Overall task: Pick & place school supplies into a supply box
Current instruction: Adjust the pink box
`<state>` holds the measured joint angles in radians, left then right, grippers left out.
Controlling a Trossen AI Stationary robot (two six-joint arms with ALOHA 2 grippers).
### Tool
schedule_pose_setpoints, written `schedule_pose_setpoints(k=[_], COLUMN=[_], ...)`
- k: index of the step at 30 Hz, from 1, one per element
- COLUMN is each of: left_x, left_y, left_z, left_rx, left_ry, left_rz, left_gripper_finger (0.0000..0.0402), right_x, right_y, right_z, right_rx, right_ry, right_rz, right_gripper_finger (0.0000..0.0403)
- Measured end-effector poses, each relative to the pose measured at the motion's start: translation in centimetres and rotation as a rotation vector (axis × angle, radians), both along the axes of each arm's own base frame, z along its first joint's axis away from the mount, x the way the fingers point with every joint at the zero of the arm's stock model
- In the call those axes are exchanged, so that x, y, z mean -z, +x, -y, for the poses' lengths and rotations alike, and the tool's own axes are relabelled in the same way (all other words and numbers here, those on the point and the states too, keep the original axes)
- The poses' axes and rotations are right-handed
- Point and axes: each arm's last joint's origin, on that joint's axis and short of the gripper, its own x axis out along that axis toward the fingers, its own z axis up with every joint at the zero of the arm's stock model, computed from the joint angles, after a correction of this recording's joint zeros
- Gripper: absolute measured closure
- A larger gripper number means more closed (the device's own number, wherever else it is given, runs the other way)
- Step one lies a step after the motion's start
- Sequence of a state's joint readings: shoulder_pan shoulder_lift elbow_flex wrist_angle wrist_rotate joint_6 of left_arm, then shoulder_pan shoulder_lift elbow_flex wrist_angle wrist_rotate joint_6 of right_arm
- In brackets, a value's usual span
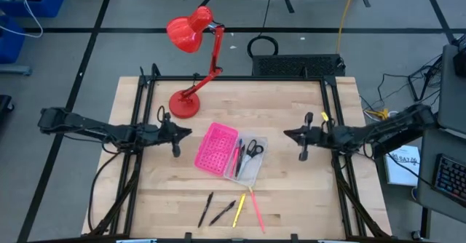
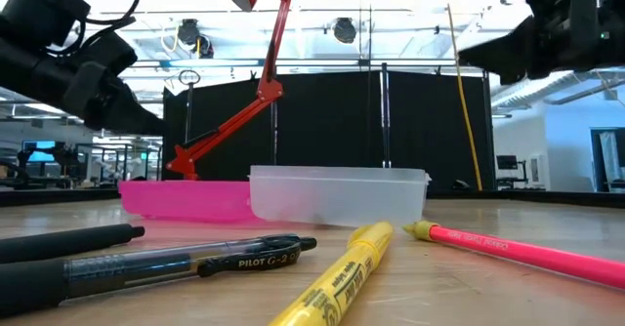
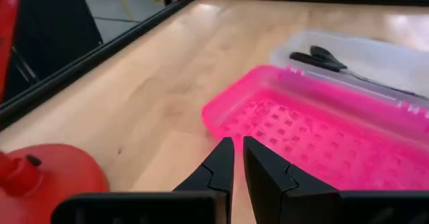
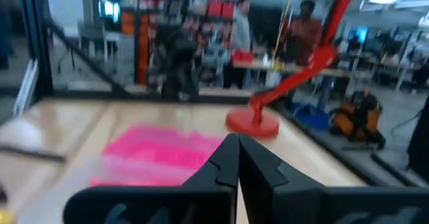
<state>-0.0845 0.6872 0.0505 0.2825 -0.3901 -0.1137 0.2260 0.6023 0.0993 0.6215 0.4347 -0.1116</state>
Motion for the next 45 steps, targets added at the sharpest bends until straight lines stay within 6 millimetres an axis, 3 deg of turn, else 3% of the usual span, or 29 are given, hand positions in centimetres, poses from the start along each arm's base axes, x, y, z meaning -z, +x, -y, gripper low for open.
schedule_pose_setpoints(k=[8,14,19,28,33,40,45], left_x=[0.6,1.3,0.6,-2.7,-3.7,-3.4,-3.2], left_y=[0.2,0.9,2.9,8.6,10.6,10.5,10.0], left_z=[0.2,0.8,3.0,6.4,7.4,7.9,8.7], left_rx=[0.023,0.108,0.253,0.173,0.165,0.143,0.235], left_ry=[-0.088,-0.109,-0.08,-0.002,0.007,-0.079,-0.082], left_rz=[-0.031,-0.13,-0.216,-0.384,-0.459,-0.571,-0.621], left_gripper_finger=[0.036,0.036,0.036,0.036,0.036,0.0359,0.0348], right_x=[-0.2,-0.6,-0.7,-0.6,-0.4,-0.4,-0.5], right_y=[-0.7,-0.7,-0.7,-0.6,-0.6,-0.5,-0.5], right_z=[0.9,1.4,1.8,1.8,1.8,1.8,1.8], right_rx=[-0.079,-0.041,-0.008,-0.012,-0.015,-0.015,-0.012], right_ry=[-0.007,-0.019,0.003,0.043,0.076,0.088,0.056], right_rz=[0.045,0.083,0.091,0.098,0.078,0.083,0.092], right_gripper_finger=[0.0403,0.0403,0.0403,0.0403,0.0403,0.0403,0.0403])
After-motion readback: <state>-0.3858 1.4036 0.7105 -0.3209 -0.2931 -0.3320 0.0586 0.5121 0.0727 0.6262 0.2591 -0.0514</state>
